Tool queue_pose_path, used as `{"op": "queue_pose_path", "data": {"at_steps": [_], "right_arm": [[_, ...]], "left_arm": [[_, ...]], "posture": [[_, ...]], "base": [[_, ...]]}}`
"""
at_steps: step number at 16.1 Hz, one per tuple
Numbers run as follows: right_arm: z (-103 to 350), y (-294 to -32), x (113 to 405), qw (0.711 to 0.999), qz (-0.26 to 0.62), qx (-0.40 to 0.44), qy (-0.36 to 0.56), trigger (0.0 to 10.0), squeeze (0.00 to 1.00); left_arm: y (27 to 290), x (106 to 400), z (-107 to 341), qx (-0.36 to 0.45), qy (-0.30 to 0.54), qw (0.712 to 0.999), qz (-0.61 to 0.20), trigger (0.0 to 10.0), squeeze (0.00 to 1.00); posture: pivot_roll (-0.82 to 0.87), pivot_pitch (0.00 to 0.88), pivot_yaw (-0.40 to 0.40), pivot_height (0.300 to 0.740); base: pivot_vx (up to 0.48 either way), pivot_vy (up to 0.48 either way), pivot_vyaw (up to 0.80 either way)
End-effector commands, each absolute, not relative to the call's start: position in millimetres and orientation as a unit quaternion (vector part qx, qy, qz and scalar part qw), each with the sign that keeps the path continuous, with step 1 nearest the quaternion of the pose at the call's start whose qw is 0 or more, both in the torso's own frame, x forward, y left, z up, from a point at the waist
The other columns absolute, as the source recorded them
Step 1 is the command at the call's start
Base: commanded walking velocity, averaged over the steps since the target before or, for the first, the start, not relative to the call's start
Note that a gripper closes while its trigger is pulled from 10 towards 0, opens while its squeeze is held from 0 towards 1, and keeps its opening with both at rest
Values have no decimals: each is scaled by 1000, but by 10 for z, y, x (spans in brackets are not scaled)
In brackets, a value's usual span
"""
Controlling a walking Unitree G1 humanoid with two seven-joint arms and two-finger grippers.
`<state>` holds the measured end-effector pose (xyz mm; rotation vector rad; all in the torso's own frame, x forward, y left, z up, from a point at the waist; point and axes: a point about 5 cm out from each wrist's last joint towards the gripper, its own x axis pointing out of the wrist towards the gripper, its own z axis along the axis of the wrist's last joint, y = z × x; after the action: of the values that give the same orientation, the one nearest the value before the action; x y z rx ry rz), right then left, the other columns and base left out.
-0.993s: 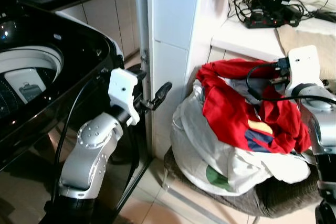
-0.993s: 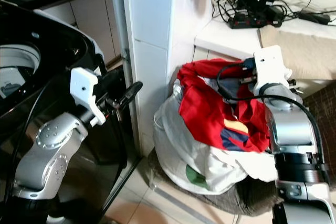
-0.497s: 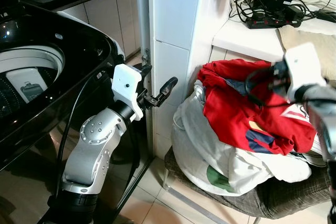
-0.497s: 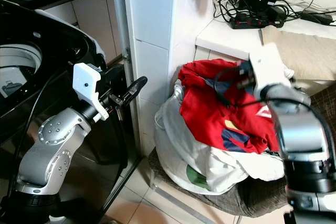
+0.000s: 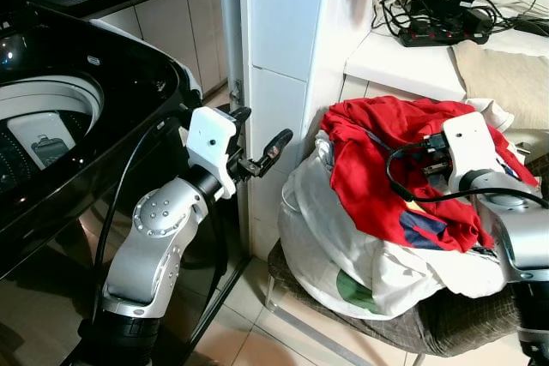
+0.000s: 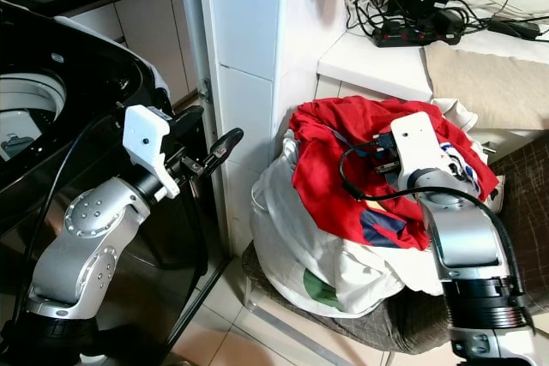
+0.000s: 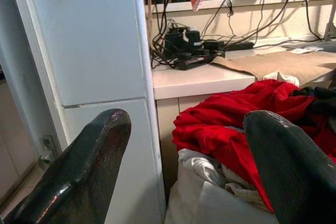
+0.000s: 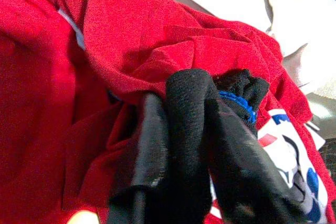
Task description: Clothes washing
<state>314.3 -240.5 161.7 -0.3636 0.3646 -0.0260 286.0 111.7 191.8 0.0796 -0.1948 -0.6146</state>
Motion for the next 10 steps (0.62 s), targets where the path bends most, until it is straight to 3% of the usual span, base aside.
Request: {"op": "queue_pose_path", "data": {"at_steps": [1,2,3,10], "right_arm": [[1576,-2481,3116,967,-30,-173,184,9725,0],[1569,-2475,3111,968,-29,-170,184,4157,0],[1565,-2469,3112,969,-28,-163,182,0,0],[1633,-2414,3130,986,-19,-91,141,0,0]], "left_arm": [[1115,2854,1877,43,-90,947,-304,10000,0],[1119,2852,1879,44,-90,947,-304,10000,0],[1118,2854,1882,45,-90,947,-303,10000,0],[1122,2862,1897,50,-93,947,-303,10000,0]], "posture": [[-36,0,-14,740],[-33,0,-14,740],[-33,0,-14,740],[-33,0,-9,740]], "base": [[0,0,0],[0,0,0],[0,0,0],[0,0,0]]}}
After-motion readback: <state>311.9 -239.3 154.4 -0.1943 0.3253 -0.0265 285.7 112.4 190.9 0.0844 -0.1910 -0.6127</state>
